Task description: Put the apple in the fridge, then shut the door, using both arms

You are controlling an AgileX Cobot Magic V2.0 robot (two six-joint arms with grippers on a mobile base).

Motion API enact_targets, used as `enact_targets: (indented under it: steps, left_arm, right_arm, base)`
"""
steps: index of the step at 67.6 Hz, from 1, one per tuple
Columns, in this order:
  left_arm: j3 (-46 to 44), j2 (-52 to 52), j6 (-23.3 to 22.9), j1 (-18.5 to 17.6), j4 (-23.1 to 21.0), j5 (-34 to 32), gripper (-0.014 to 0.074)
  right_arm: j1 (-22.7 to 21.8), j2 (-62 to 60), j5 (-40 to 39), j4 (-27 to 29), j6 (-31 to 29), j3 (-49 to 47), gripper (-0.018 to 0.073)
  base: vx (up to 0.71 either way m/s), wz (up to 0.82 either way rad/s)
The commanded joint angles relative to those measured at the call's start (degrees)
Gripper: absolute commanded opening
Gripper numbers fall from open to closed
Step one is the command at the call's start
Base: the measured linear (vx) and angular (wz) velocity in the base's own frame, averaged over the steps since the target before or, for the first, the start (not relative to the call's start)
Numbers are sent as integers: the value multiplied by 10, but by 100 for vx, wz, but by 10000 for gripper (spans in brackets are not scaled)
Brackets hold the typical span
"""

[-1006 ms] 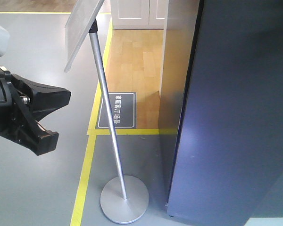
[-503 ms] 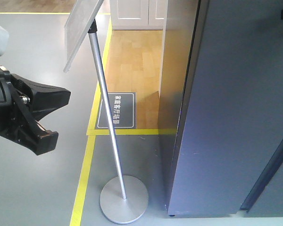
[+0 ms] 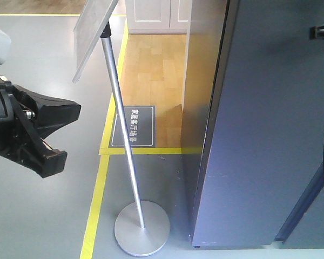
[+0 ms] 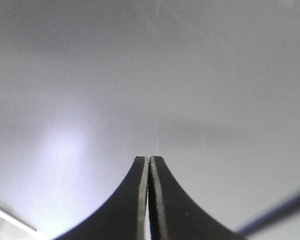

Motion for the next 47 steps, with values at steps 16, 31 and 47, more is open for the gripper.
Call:
enact_targets:
  steps: [16, 31, 47]
  left_arm:
    - [-16, -8, -3, 2, -9, -42, -6]
    - [-16, -8, -3, 2, -9, -42, -6]
    - [-16, -8, -3, 2, -9, -42, -6]
  right_arm:
    - [11, -171, -51, -105, 45, 164, -3]
    - [34, -307, 1, -150, 79, 285, -3]
    - [67, -454, 99, -156, 95, 402, -3]
  base:
    - [0, 0]
    - [0, 0]
    - [0, 0]
